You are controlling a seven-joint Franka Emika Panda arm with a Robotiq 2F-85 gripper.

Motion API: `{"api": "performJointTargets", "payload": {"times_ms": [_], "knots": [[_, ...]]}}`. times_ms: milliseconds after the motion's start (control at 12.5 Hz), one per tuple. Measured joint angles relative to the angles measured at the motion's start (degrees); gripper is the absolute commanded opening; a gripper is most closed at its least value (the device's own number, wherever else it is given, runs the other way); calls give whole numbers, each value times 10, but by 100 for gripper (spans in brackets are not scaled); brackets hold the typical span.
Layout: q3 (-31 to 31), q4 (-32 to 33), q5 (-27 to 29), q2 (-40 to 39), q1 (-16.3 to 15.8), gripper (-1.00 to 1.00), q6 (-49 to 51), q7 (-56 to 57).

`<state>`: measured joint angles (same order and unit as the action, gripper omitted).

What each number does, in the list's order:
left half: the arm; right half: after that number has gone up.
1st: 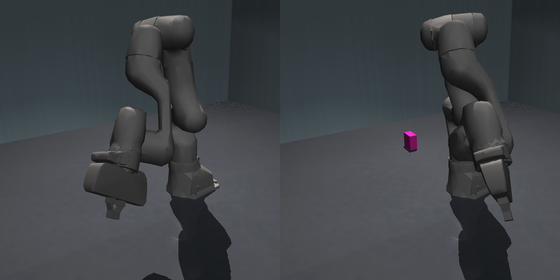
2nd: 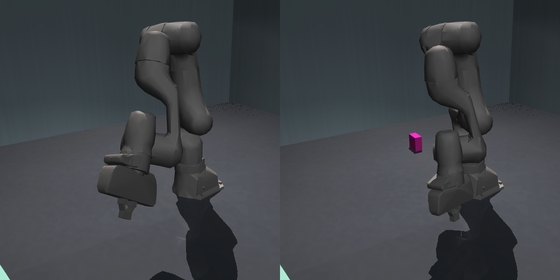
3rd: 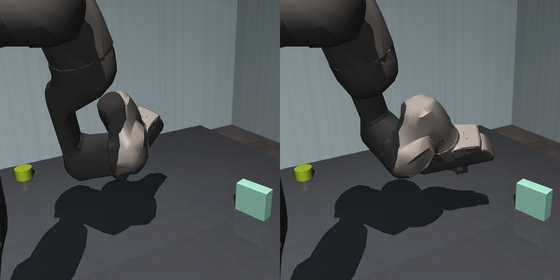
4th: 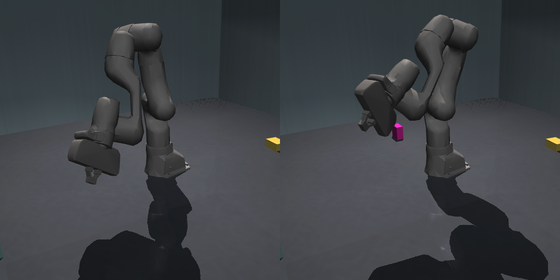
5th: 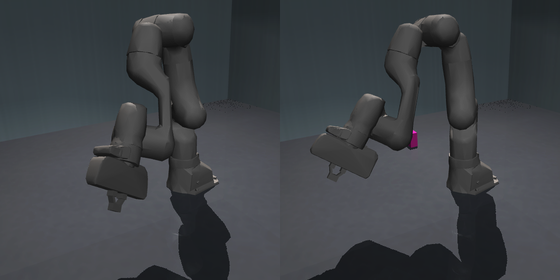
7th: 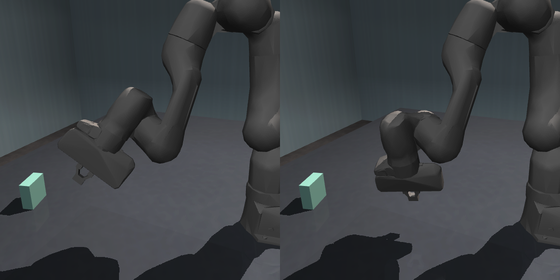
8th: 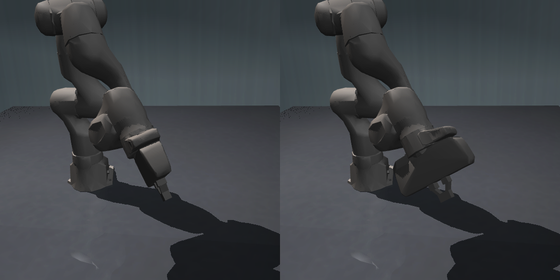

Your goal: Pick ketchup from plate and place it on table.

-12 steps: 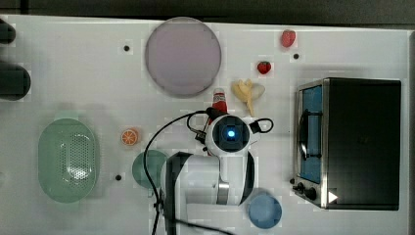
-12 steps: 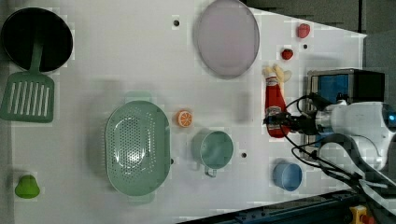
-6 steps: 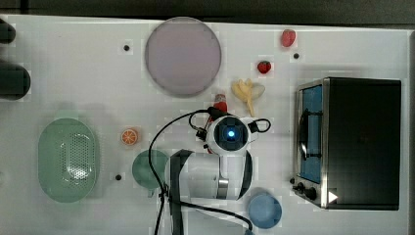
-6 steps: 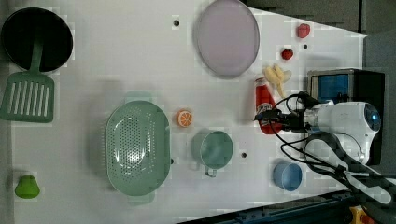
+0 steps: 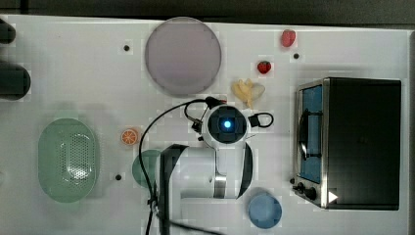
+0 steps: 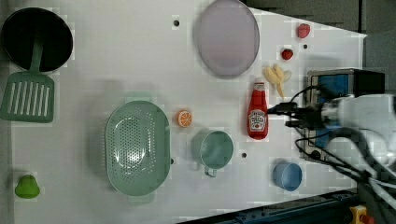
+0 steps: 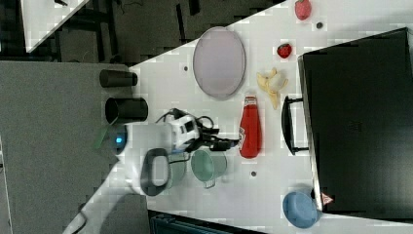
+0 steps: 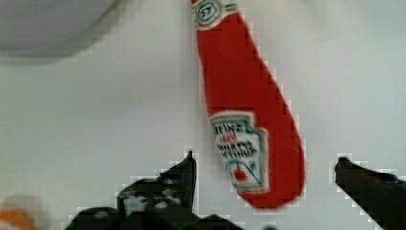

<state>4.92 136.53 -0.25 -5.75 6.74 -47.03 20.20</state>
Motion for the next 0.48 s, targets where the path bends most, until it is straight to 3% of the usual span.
{"api": "performJointTargets", "payload": {"times_ms": [240,480], "knots": [[8,-83,-2,80,3,100,120,-72],[16,-212,5,130,-1,100,238,-143]]}}
